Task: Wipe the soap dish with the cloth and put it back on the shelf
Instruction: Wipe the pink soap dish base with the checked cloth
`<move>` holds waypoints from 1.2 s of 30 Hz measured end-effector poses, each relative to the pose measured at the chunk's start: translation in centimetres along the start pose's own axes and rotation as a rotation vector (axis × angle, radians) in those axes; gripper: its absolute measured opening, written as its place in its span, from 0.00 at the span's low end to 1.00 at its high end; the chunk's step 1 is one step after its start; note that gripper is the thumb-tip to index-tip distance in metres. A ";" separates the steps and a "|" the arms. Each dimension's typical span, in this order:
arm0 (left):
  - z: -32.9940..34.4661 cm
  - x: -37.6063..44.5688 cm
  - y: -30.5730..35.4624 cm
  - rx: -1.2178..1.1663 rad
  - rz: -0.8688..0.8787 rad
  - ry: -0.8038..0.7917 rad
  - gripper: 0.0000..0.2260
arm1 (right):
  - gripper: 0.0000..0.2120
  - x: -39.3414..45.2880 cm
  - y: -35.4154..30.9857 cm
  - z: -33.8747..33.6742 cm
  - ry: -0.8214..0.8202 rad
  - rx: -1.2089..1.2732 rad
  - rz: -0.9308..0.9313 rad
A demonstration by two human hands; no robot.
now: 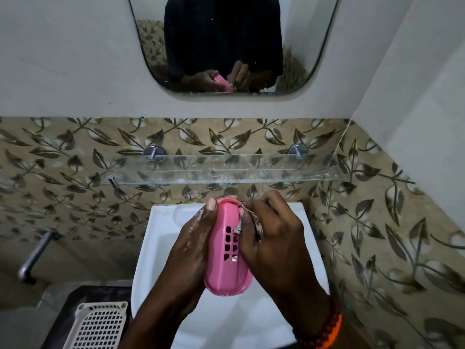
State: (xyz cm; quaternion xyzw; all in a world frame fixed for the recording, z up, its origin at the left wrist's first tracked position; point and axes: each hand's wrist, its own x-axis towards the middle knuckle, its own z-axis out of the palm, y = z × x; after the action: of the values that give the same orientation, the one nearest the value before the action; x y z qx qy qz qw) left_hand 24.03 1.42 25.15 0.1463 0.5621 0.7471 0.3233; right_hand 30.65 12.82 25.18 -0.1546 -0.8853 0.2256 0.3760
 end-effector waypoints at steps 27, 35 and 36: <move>-2.3 1.7 0.9 -0.358 -0.210 0.009 0.31 | 0.03 -3.2 -1.8 -1.9 -0.166 0.177 -0.021; -2.4 1.8 -0.1 -0.346 -0.270 -0.028 0.30 | 0.05 0.1 0.1 -1.5 -0.107 0.129 -0.059; -2.5 2.0 0.0 -0.353 -0.269 -0.052 0.29 | 0.05 -0.5 -0.1 -1.6 -0.138 0.139 -0.070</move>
State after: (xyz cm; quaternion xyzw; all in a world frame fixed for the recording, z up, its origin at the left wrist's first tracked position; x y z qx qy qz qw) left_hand 21.05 0.80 24.08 0.0304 0.4285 0.7801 0.4548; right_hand 32.15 13.00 25.90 -0.0812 -0.8962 0.2835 0.3315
